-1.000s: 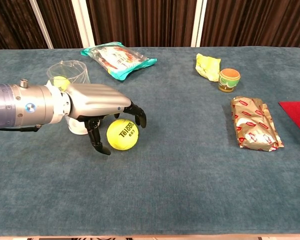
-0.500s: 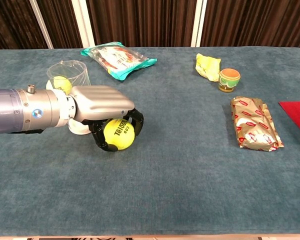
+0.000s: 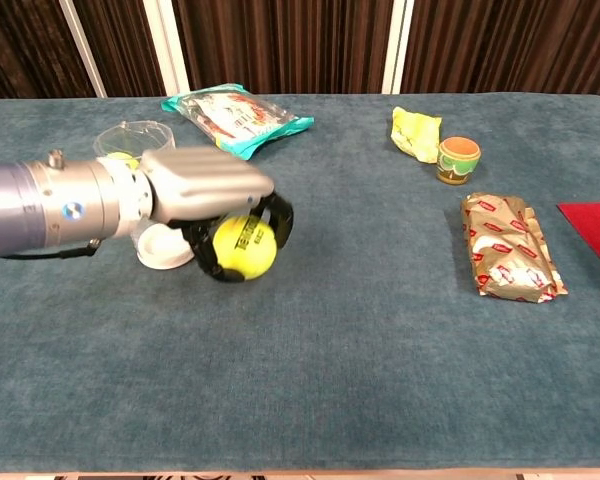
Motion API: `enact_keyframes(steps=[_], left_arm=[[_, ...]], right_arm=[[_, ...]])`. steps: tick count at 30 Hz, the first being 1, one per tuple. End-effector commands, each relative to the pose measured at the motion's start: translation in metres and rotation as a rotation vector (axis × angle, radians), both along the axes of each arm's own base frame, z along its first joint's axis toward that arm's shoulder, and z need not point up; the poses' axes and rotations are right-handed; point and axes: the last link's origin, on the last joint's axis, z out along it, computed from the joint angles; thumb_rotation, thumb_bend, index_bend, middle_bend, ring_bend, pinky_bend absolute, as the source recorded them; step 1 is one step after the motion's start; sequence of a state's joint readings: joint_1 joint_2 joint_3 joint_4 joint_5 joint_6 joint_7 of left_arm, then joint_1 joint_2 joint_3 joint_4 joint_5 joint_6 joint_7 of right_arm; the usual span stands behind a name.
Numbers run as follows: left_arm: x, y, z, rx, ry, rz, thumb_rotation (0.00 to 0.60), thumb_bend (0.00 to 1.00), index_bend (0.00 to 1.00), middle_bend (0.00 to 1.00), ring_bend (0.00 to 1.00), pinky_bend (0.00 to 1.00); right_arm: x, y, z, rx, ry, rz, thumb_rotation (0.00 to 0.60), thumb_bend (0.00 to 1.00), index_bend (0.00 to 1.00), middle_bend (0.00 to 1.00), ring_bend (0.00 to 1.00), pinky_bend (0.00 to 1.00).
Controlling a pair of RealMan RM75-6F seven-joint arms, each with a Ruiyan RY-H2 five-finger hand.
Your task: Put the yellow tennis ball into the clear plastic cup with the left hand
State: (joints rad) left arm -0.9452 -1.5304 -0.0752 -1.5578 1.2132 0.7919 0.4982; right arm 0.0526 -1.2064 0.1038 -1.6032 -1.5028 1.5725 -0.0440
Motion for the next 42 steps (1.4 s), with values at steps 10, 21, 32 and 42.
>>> enact_keyframes(steps=[10,21,32,42], left_arm=[[0.058,0.005,0.051,0.105,-0.182,-0.097,0.600,0.33,0.46,0.49,0.39,0.56],[0.061,0.010,0.123,0.255,-0.193,-0.100,0.600,0.33,0.46,0.49,0.40,0.57],[0.015,0.007,0.150,0.302,-0.100,-0.050,0.600,0.33,0.46,0.49,0.40,0.57],[-0.025,0.010,0.140,0.272,-0.029,0.011,0.600,0.33,0.46,0.49,0.40,0.57]], right_arm=[[0.000,0.000,-0.001,0.002,-0.001,-0.008,0.600,0.34,0.00,0.02,0.02,0.00],[0.000,-0.001,-0.006,0.016,0.008,-0.010,0.600,0.34,0.00,0.02,0.02,0.00],[0.001,-0.002,-0.010,0.027,0.018,-0.015,0.600,0.34,0.00,0.02,0.02,0.00],[0.001,-0.001,-0.009,0.020,0.019,-0.019,0.600,0.34,0.00,0.02,0.02,0.00]])
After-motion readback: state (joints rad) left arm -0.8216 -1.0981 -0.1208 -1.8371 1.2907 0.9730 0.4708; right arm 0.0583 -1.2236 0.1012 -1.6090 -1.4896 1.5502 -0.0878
